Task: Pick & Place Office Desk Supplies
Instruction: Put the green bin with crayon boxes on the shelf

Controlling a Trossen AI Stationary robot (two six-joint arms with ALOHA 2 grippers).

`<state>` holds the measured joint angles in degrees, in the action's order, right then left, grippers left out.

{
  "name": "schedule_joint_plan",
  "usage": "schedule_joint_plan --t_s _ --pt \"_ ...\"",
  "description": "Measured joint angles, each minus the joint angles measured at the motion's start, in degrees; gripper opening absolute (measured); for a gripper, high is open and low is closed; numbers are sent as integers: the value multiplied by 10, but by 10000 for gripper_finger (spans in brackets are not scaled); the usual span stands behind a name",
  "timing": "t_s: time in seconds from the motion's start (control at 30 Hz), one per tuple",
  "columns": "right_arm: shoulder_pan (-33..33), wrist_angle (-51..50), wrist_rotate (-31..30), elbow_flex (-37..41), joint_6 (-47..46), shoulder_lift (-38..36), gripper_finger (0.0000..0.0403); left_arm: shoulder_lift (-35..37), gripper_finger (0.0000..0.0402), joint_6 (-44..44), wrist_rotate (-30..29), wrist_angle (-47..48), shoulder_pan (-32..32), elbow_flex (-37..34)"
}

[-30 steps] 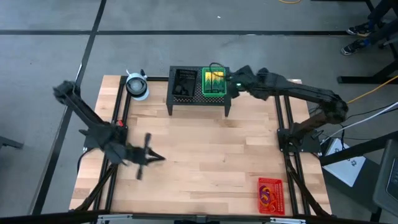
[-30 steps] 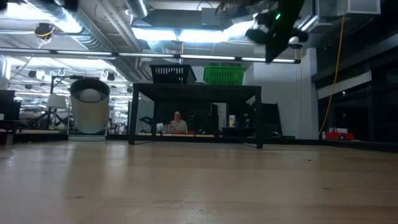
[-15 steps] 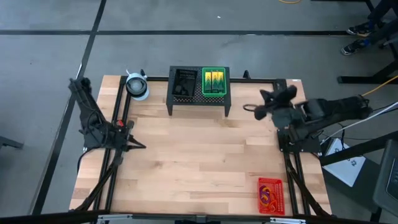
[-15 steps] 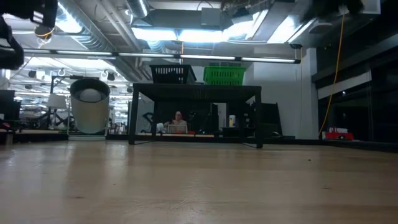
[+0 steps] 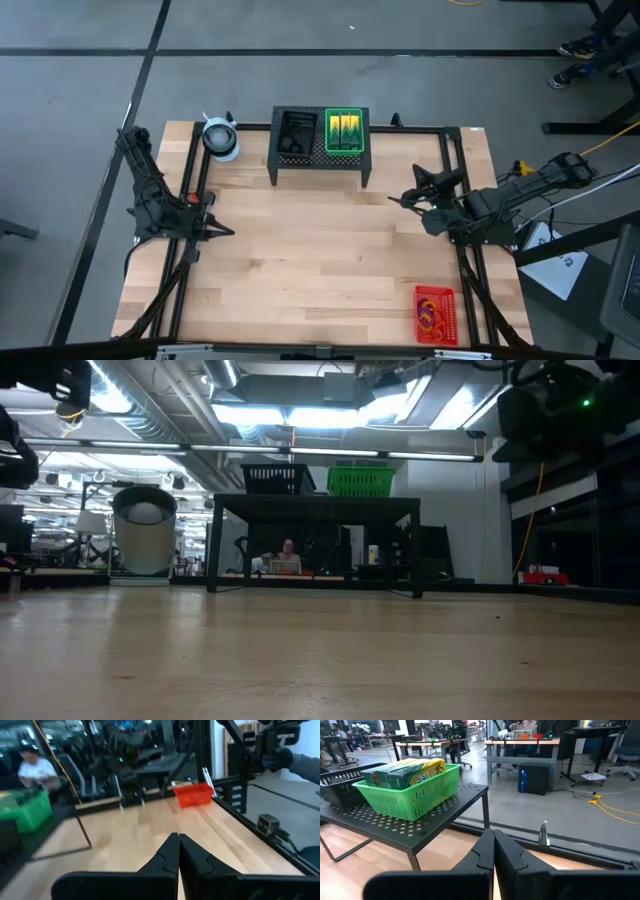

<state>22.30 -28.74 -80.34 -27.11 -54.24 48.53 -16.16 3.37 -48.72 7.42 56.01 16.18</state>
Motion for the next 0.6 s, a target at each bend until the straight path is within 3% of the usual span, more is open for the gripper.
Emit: schedule_joint_plan --t_s 0.2,0.37,0.47,0.6 --pt "-26 92 17 0 106 -2 0 -2 1 4 25 -7 -35 0" --pt "-78 258 109 2 291 3 0 -6 1 4 84 -8 -95 0" --pt "-127 406 198 28 410 13 0 -7 1 4 127 -8 -134 0" --pt "-205 522 264 70 484 24 0 -13 1 -8 176 -8 -175 0"
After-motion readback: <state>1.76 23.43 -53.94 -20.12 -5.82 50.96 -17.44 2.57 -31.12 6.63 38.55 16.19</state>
